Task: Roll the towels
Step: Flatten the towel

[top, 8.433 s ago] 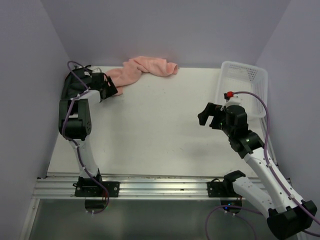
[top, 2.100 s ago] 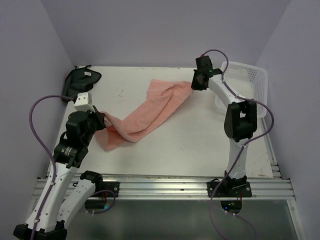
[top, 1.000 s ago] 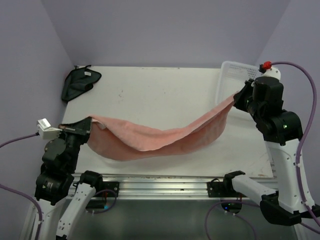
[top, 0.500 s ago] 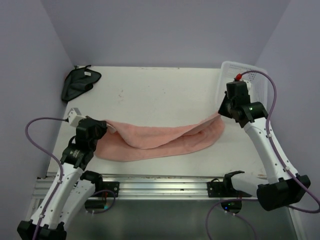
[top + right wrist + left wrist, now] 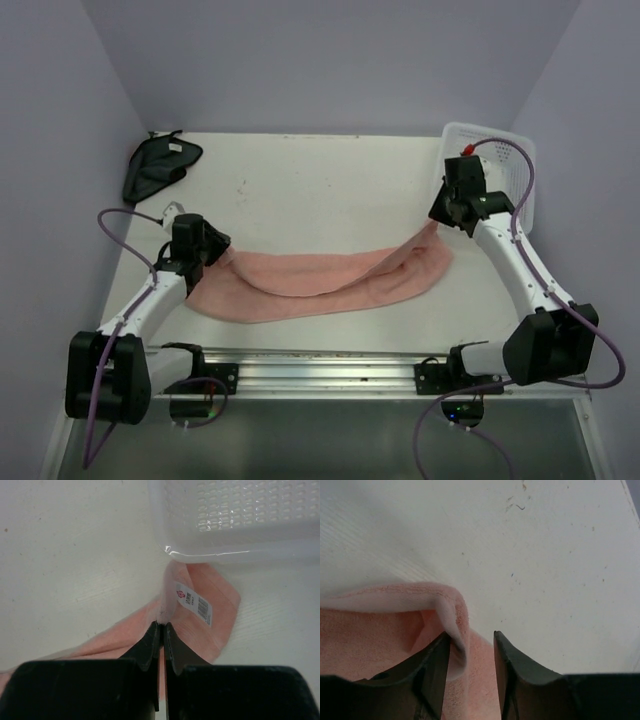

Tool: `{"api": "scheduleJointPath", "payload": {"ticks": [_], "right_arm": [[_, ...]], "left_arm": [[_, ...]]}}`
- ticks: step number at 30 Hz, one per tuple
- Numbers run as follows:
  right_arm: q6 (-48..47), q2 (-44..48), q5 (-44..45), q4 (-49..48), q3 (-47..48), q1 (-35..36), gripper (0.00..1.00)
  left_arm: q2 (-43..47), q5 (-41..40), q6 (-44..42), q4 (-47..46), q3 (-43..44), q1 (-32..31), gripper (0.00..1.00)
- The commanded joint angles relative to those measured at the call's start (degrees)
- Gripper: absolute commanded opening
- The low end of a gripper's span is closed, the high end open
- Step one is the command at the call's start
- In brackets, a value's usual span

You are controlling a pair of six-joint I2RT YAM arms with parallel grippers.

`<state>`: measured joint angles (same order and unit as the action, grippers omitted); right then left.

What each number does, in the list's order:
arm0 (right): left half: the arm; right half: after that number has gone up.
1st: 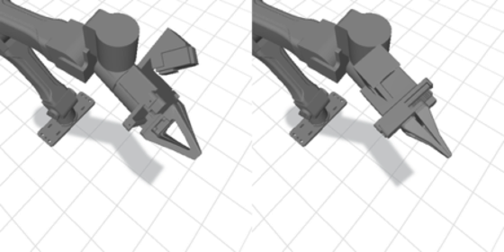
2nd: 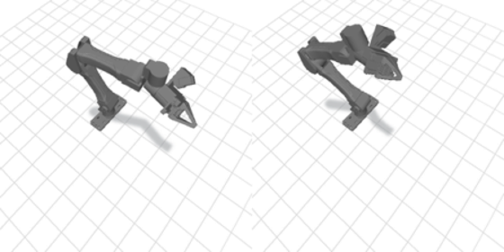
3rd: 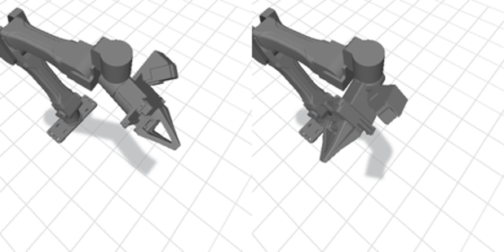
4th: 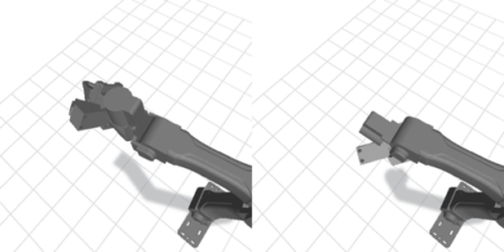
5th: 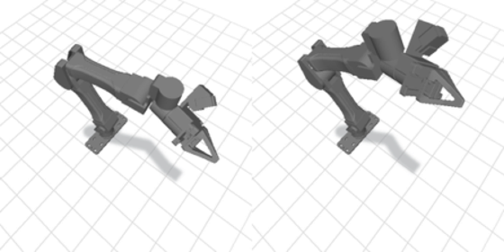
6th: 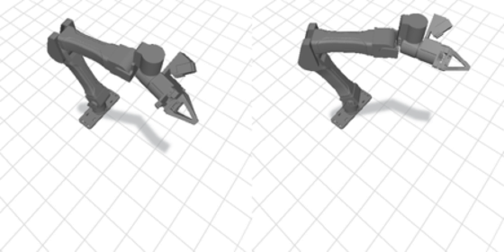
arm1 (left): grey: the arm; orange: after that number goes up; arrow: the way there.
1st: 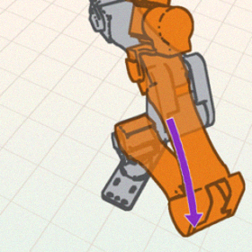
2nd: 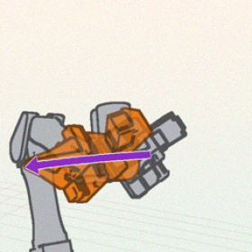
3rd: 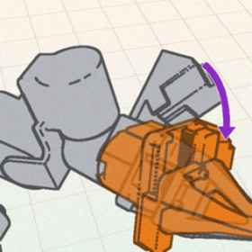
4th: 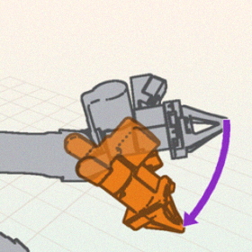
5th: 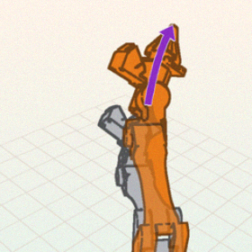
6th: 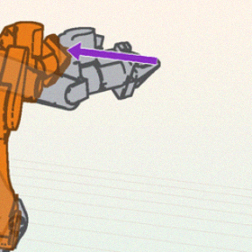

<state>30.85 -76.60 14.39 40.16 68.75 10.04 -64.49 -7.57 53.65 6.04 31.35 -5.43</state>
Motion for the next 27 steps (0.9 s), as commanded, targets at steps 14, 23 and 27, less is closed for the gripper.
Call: {"api": "scheduleJointPath", "payload": {"ticks": [14, 23, 27], "right_arm": [[-0.5, -2.9, -3.9, -6.2, 0.3, -0.9, 0.0], [-0.7, -2.2, -4.9, -7.2, -1.2, -1.6, 0.0], [-0.6, -2.1, -5.3, -7.5, -2.0, -1.7, 0.0]], "left_arm": [[4.5, 0.5, -11.1, 3.5, 0.8, 0.9, 0.52], [6.7, 1.6, -11.7, 4.2, -3.9, 0.9, 0.52], [8.0, 2.6, -11.9, 3.4, -4.2, 0.9, 0.49]]}}
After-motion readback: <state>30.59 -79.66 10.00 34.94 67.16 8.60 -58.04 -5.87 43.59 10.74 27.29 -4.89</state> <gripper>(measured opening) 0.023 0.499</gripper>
